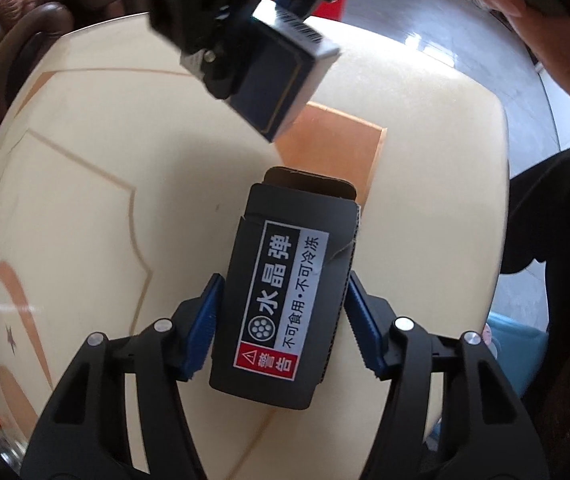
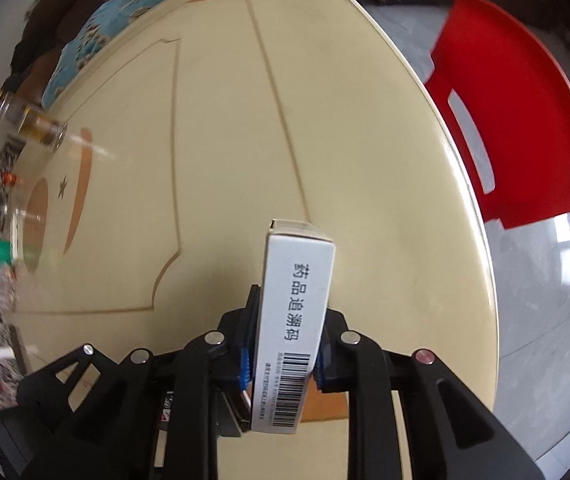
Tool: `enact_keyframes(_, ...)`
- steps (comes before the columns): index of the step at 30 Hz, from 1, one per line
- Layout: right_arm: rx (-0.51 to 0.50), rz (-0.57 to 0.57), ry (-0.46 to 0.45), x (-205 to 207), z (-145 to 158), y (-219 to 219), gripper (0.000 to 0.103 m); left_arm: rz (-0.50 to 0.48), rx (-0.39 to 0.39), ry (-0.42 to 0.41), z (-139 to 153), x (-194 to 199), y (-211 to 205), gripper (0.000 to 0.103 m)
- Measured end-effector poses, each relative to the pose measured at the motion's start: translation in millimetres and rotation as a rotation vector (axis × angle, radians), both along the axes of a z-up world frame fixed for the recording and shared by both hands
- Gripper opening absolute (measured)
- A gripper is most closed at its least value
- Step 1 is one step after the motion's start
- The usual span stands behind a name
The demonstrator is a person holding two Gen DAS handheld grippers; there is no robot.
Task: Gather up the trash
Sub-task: 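Carry the black box and white box down over the pink bin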
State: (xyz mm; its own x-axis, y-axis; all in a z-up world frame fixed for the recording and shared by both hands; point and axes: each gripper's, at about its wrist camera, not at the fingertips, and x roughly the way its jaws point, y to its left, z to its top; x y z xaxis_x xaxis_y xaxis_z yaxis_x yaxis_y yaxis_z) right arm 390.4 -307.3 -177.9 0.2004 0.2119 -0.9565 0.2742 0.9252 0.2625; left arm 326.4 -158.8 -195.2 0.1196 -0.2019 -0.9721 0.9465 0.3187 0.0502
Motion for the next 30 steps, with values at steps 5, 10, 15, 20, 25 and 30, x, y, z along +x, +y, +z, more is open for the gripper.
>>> enact_keyframes(5, -0.024, 0.045, -0.049, -13, 13, 16, 0.021, 0.111, -0.042, -0.018, 4, -7, 38, 0.059)
enact_keyframes(10, -0.064, 0.098, -0.08, -32, 24, 35, 0.021, 0.179, -0.092, -0.06, 21, -19, 69, 0.059)
enact_keyframes(15, -0.137, 0.168, -0.125, -59, 40, 59, 0.021, 0.222, -0.134, -0.099, 52, -38, 83, 0.059)
enact_keyframes(20, -0.177, 0.229, -0.171, -93, 61, 79, 0.021, 0.238, -0.159, -0.146, 81, -73, 99, 0.059)
enact_keyframes(25, -0.219, 0.286, -0.237, -135, 89, 101, 0.021, 0.245, -0.184, -0.192, 107, -106, 101, 0.059)
enact_keyframes(30, -0.256, 0.33, -0.324, -189, 122, 120, 0.021, 0.228, -0.194, -0.245, 123, -145, 108, 0.059)
